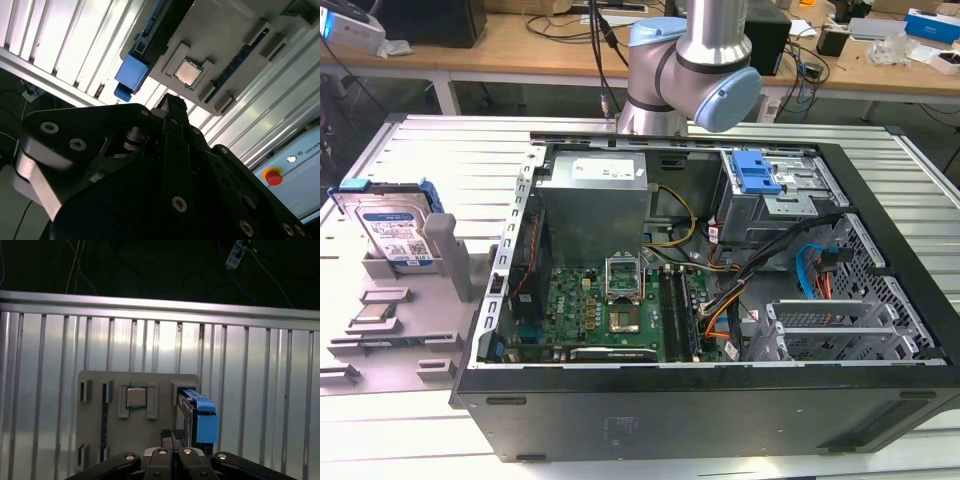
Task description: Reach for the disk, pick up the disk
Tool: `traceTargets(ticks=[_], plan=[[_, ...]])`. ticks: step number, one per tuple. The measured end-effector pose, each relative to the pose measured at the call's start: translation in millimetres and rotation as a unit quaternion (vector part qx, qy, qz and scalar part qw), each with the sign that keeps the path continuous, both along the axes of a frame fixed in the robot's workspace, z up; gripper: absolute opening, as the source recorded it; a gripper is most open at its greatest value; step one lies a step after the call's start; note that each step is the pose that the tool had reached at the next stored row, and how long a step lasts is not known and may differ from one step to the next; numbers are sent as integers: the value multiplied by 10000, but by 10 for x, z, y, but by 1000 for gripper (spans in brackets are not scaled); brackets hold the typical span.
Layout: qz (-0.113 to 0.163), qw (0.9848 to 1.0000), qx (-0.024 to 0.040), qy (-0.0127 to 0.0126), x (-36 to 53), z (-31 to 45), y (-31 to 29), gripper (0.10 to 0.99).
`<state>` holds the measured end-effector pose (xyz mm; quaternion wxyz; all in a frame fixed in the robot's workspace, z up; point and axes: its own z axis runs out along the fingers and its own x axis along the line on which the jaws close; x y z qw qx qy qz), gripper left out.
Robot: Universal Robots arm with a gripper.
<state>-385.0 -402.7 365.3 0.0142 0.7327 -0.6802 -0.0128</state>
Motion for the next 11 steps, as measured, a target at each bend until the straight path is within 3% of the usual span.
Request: traceTargets(ticks=[11], plan=[[528, 9986, 0, 0, 0, 0, 0, 106]])
